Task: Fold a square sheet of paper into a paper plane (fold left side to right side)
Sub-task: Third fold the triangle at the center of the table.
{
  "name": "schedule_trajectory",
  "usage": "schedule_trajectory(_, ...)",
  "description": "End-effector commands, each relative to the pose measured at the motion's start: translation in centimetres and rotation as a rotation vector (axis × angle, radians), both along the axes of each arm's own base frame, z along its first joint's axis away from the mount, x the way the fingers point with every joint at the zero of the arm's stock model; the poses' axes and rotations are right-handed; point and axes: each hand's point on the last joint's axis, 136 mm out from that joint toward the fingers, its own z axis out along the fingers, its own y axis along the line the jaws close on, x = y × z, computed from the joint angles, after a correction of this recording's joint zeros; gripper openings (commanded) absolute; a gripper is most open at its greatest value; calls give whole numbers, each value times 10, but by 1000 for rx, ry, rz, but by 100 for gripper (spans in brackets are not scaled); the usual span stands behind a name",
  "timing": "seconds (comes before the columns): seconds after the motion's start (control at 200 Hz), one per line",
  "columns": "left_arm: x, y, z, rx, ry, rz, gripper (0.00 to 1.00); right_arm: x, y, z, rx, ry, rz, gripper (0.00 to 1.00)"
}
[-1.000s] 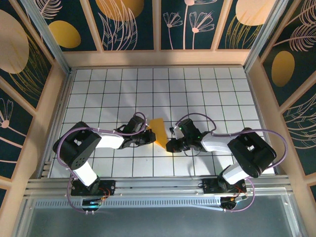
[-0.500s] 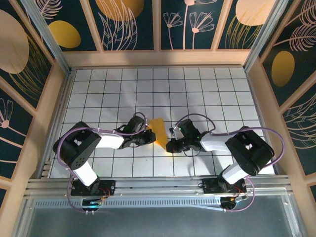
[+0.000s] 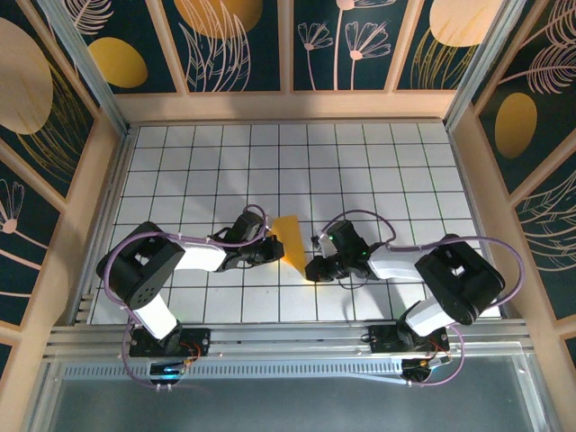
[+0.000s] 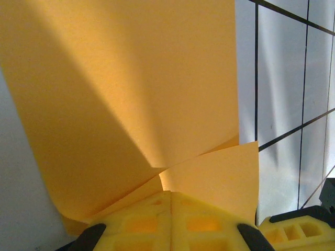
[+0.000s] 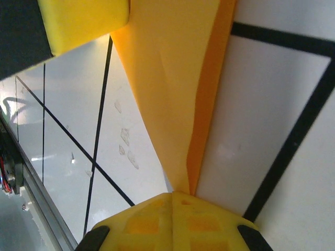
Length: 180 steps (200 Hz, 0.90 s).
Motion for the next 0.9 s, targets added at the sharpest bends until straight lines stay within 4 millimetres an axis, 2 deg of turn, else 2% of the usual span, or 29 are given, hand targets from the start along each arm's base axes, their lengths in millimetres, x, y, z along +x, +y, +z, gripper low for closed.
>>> schedule_trajectory(0.0,-11,20,-32,106,73,38,7,-15,-13,-5,-51,54,0,1)
schedule_trajectory(0.21,-11,19,-30,103,68,35,7,5,2,40,28,-62,7,1)
schedule_trajectory(0.34,-10,18,-29,98,65,33,6,14,13,51,81,-96,4,0)
schedule_trajectory(0.571,-10,18,-29,97,68,34,6,27,27,34,71,-75,-22,0)
schedule_trajectory(0.896,-9,16,-26,91,64,34,6,27,18,8,-5,-21,-67,0)
